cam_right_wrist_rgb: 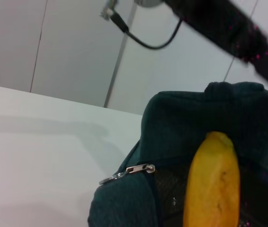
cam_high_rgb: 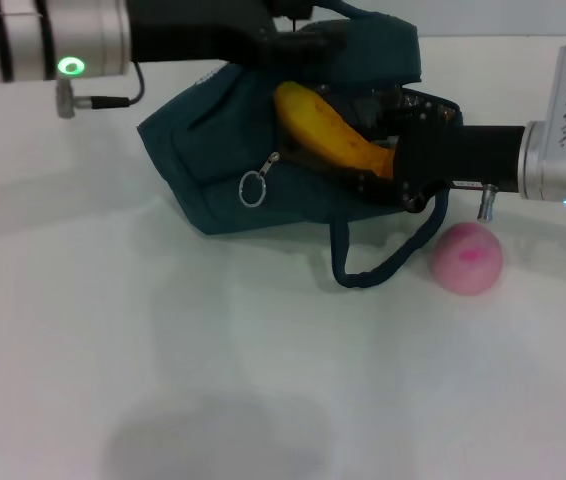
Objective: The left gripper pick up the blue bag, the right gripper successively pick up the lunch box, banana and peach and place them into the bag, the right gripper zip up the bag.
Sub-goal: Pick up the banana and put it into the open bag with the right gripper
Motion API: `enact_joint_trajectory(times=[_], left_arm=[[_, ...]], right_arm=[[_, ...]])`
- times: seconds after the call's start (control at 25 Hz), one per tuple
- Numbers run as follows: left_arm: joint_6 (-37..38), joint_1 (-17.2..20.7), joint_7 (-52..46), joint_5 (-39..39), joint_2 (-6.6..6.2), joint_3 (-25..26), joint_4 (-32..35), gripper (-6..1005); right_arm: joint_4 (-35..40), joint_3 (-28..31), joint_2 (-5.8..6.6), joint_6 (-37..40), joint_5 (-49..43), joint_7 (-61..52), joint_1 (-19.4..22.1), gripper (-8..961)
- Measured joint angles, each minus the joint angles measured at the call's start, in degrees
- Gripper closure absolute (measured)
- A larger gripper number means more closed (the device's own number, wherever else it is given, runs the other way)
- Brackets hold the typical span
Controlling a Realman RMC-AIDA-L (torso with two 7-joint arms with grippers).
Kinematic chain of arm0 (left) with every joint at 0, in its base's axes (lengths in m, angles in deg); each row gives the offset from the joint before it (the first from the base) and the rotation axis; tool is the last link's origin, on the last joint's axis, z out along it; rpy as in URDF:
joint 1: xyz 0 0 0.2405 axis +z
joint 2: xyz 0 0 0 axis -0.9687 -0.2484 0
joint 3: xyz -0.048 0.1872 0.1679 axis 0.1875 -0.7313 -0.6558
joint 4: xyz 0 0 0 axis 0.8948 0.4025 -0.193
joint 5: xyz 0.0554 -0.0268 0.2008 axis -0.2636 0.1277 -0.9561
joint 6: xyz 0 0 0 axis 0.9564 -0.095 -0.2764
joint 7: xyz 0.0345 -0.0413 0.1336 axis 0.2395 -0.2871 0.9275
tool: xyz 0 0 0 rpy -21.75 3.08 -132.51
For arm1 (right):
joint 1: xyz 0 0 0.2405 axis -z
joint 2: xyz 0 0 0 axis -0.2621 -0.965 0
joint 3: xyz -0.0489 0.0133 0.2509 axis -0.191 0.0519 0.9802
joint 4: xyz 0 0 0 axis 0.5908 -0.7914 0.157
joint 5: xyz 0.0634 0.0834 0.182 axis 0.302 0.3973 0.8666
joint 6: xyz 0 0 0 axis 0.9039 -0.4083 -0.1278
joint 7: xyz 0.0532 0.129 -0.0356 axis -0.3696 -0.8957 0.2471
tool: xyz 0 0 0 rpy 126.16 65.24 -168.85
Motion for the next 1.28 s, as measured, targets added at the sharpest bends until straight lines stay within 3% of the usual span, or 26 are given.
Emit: enact_joint_trajectory(times=[0.2,0.52,0.96,1.16,1.28], left_arm=[[-4.33,-0.56,-1.77,-3.33,-0.02,-3.86,0.23,386],[-6.24,-1.56,-4.61,-5.85,-0.15,-4.3,0.4,403],[-6.95,-2.52,-9.19,-12.62,-0.23,-4.17,2.44,644],[-6.98,-2.8,-14.47,-13.02,-0.31,-4.06,3.64,836],[-6.43,-2.82,-17.77,-13.08,-0.68,-4.06,3.84,894]], right_arm=[[0.03,0.0,-0.01,0.03,0.0,0.0,0.02,529],[0.07,0.0,-0.08,0.11,0.0,0.0,0.07,530],[0.07,0.0,-0.08,0.12,0.0,0.0,0.22,530],[0.07,0.0,-0.06,0.75,0.0,0.0,0.53,530],[0.51,1.37,0.07,2.63,0.01,0.06,1.24,530]])
